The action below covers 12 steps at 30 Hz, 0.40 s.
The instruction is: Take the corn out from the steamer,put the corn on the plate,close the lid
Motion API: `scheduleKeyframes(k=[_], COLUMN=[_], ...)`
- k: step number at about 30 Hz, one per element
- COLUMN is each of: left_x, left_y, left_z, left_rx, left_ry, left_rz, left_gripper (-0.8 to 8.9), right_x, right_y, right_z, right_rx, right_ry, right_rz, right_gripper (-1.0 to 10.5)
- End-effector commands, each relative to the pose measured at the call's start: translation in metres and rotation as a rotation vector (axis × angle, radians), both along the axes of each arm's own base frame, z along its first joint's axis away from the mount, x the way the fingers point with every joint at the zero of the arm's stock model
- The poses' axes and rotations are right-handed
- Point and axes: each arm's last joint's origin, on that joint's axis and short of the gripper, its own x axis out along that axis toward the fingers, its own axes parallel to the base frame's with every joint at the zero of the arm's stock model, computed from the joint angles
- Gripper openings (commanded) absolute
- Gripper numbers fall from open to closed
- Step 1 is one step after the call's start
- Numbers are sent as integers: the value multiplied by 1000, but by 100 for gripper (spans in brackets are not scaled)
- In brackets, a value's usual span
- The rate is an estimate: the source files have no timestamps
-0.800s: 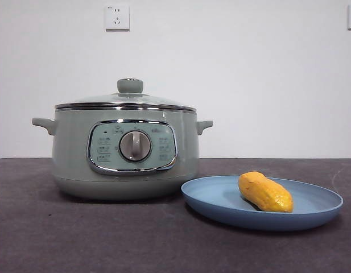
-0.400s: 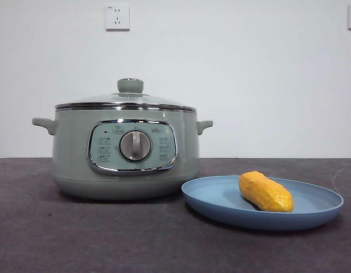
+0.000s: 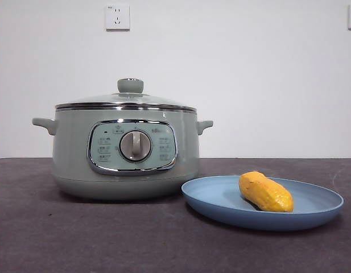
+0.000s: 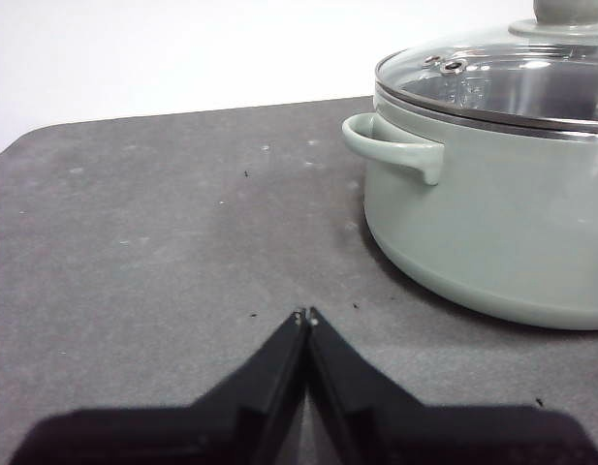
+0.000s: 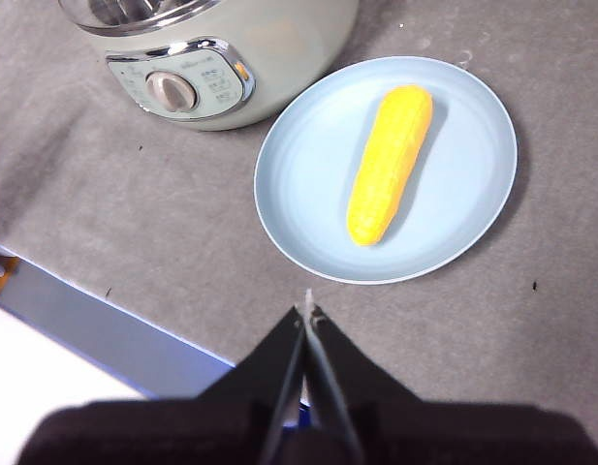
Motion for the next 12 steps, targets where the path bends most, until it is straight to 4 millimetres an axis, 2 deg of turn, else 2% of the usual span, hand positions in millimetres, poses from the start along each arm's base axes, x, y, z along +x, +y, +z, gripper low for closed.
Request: scheduleKeyframes(k=[1, 7, 12], left_x=[1, 1, 1], left_y=[0, 0, 0], left_z=[-4, -4, -4], left_rx=[-6, -6, -6], left_ry=[9, 9, 9], left_rz=[5, 5, 5], left_gripper=[-3, -3, -3], right_x=[0, 2, -3], right_y=[0, -7, -19], right_z=[-1, -1, 2], right_rx=[-6, -108, -99], right_ry=[-4, -70, -110], right_rz=[6, -163, -288], right_gripper=[1, 0, 0])
